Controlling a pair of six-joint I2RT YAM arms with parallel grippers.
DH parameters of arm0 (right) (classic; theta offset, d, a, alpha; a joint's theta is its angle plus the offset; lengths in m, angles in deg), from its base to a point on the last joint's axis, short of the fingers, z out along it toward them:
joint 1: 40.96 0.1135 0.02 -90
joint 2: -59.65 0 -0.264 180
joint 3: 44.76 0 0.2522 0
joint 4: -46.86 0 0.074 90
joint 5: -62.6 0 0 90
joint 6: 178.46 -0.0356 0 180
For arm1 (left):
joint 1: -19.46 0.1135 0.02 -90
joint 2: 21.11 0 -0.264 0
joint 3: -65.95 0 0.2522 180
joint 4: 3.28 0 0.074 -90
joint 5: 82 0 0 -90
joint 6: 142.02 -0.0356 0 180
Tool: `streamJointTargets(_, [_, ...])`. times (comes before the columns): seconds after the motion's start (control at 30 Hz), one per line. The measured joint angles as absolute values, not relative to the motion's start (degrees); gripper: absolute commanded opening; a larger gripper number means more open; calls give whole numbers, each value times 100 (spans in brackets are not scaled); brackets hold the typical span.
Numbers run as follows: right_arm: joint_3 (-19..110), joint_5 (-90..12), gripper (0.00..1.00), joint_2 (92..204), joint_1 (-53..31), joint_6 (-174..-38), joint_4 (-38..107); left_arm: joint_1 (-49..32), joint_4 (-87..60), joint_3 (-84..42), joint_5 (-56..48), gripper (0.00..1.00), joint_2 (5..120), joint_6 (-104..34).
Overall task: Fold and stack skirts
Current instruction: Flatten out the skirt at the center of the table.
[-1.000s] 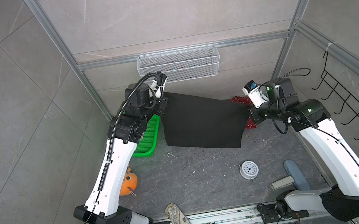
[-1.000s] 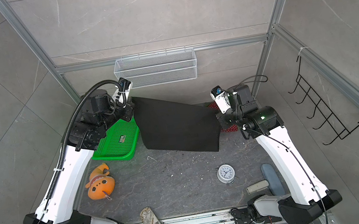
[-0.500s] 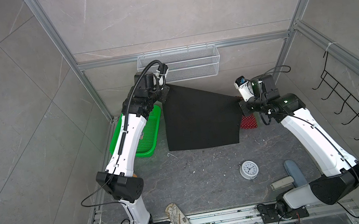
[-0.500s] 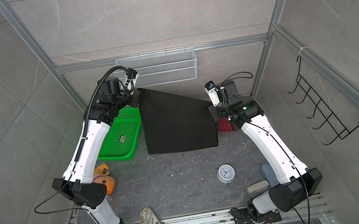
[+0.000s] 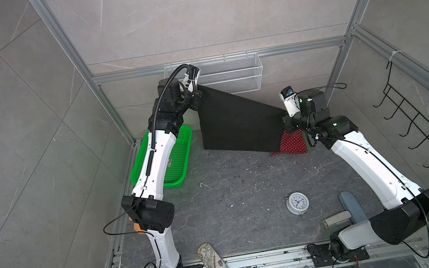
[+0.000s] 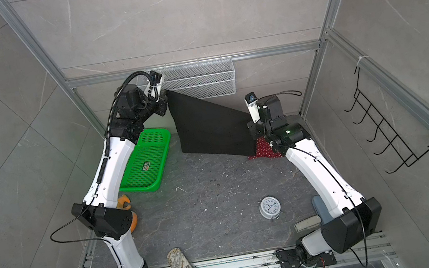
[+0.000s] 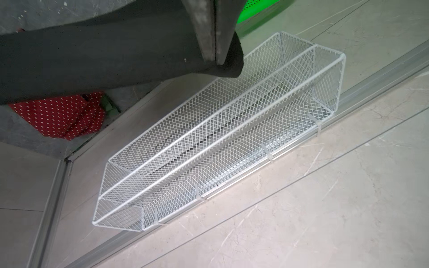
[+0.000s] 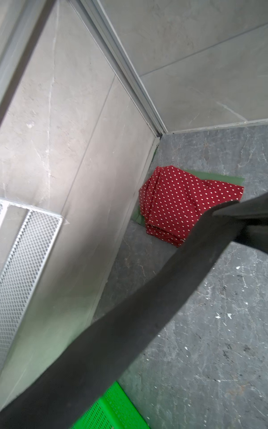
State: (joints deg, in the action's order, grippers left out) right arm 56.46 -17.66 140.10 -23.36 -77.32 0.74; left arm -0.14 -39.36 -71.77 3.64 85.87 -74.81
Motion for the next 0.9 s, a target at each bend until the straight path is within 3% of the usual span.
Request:
streamJointTargets(0.27, [3966,-2448,0,13035,-2211,-8152,65,-20,-3700,-4001,350,0,6515,-7606])
streamJointTargets(0.43, [3229,-2754,0,12644,-1619,-8635,-176,-18,-4046,-2555,775,0,5136,-7212])
streamJointTargets(0.7, [2191,-3486,0,12554,-782,-9516,-440,-16,-4970,-1156,969,0,3409,-6299])
streamJointTargets(0.9, [1926,-4026,0,12709,-565,-9903,-578,-16,-5595,-869,1231,0,3413,-5968])
